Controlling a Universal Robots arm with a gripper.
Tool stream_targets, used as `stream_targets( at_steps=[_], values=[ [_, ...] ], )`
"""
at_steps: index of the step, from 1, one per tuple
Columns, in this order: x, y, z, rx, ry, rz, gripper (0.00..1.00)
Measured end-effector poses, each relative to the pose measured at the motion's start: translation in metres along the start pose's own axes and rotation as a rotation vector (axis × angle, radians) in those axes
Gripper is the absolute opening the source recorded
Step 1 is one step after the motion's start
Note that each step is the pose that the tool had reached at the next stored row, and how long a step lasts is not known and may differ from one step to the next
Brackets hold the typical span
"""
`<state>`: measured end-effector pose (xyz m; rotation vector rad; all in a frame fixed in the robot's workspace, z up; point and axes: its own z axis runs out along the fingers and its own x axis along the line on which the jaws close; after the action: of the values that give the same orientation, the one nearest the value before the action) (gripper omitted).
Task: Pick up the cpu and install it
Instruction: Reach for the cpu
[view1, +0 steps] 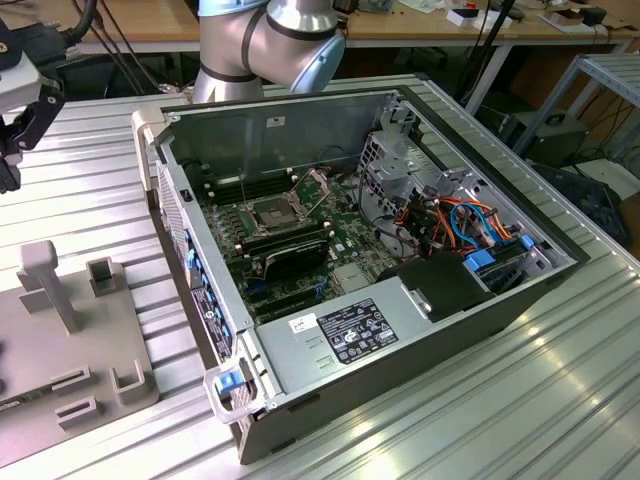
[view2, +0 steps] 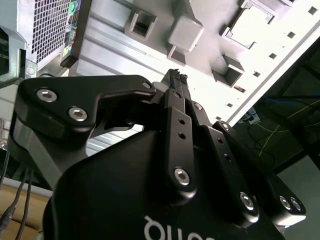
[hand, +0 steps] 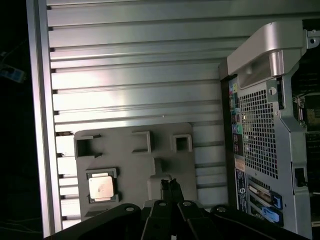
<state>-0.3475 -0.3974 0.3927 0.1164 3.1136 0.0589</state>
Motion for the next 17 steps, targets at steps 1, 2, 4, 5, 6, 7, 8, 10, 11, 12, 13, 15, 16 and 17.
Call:
stream_targets(
  at_steps=[1, 2, 4, 5, 6, 7, 8, 10, 11, 12, 13, 15, 16, 17],
  values=[
    [0.0015, -0.0001, 0.0002, -0.0001, 0.0000, 0.000, 0.11],
    [0.0027, -0.0002, 0.0004, -0.0001, -0.0001, 0.000, 0.11],
    [0.0078, -0.0006, 0.0008, 0.0000, 0.0000, 0.000, 0.11],
    [0.0097, -0.0007, 0.0009, 0.0000, 0.0000, 0.000, 0.11],
    [0.0116, -0.0009, 0.0010, 0.0001, 0.0000, 0.000, 0.11],
    [0.0145, -0.0011, 0.0011, 0.0001, 0.0000, 0.000, 0.11],
    [0.0166, -0.0013, 0.0013, 0.0000, 0.0000, 0.000, 0.11],
    [0.0219, -0.0017, 0.0021, 0.0001, 0.0000, 0.000, 0.11],
    [0.0254, -0.0021, 0.0033, 0.0001, 0.0001, 0.000, 0.11],
    [0.0273, -0.0022, 0.0042, 0.0002, 0.0004, 0.000, 0.11],
    [0.0284, -0.0023, 0.0052, 0.0001, 0.0008, 0.000, 0.11],
    [0.0312, -0.0027, 0.0085, 0.0004, 0.0034, 0.000, 0.11],
    [0.0323, -0.0028, 0.0102, 0.0006, 0.0051, 0.000, 0.11],
    [0.0336, -0.0030, 0.0124, 0.0008, 0.0074, 0.000, 0.11]
  ],
)
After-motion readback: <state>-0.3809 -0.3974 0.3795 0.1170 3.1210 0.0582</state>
